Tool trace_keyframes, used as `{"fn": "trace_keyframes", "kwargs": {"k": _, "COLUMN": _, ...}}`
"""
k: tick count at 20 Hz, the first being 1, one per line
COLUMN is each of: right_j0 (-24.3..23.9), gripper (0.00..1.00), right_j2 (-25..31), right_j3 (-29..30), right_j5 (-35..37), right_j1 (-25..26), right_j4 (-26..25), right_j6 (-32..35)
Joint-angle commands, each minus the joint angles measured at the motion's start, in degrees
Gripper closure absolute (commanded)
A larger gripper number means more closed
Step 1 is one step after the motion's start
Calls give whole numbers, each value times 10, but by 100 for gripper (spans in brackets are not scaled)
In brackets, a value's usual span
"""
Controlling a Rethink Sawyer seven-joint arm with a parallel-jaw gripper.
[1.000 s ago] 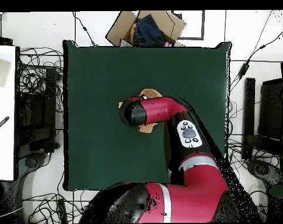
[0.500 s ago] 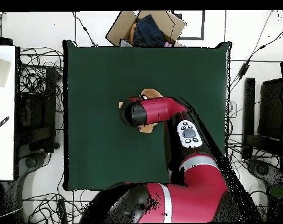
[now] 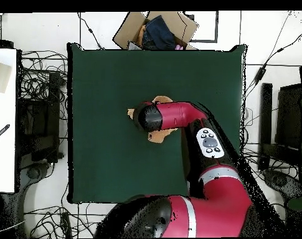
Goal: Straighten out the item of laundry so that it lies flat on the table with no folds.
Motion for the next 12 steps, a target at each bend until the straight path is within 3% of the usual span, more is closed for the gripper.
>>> {"fn": "trace_keyframes", "kwargs": {"k": 1, "right_j0": 0, "gripper": 0, "right_j2": 67, "right_j3": -35, "right_j5": 184, "right_j1": -19, "right_j4": 52, "right_j6": -37}}
{"fn": "trace_keyframes", "kwargs": {"k": 12, "right_j0": -8, "gripper": 0, "right_j2": 80, "right_j3": -68, "right_j5": 244, "right_j1": -24, "right_j4": 48, "right_j6": -52}}
